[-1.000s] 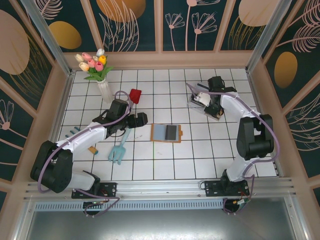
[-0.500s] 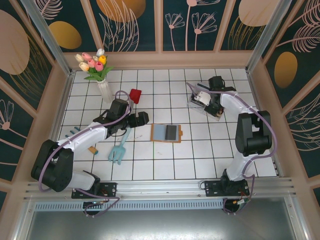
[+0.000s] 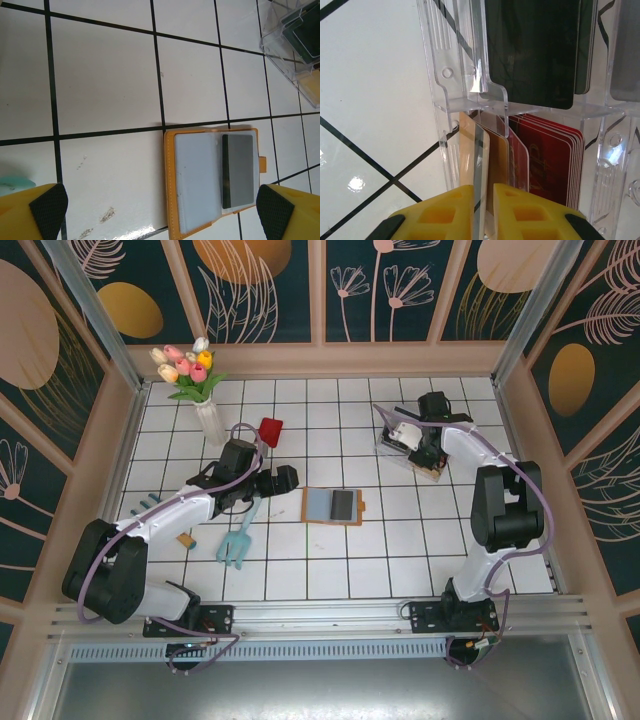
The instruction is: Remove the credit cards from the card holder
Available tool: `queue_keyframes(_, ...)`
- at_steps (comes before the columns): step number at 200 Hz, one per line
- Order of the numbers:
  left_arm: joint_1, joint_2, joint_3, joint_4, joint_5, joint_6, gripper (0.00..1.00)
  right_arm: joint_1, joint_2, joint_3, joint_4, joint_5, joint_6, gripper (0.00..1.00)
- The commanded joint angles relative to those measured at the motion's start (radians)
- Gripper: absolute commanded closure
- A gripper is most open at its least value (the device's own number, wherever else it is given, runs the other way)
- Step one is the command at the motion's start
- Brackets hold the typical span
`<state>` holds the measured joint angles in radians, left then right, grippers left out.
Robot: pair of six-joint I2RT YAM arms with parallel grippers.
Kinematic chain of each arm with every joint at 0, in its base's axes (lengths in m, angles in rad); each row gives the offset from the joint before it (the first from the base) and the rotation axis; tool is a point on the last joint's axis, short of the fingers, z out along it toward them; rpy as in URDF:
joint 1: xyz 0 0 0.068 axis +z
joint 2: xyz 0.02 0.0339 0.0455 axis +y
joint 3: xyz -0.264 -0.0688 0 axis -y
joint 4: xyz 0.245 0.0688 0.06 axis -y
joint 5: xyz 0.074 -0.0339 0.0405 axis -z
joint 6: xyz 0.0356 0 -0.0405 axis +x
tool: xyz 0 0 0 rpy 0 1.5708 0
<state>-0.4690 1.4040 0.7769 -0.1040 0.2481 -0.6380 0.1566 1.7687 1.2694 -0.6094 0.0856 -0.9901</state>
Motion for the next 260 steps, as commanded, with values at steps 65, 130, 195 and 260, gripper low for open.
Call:
queue_keyframes(65, 0.007, -0.014, -0.019, 0.041, 0.050, -0.022, 0.01, -0.003, -0.160, 0.068, -0.006, -0.170, 0.090, 0.74)
queue_keyframes(130, 0.007, -0.014, -0.032, 0.086, 0.109, -0.050, 0.01, 0.027, -0.367, -0.066, 0.175, -0.388, 0.549, 0.58)
queue_keyframes(195, -0.001, 0.045, -0.082, 0.269, 0.255, -0.170, 0.02, 0.065, -0.621, -0.354, 0.470, -0.347, 1.233, 0.41)
queue_keyframes(260, -0.093, 0.115, -0.015, 0.285, 0.246, -0.210, 0.04, 0.249, -0.651, -0.570, 0.494, -0.277, 1.635, 0.45)
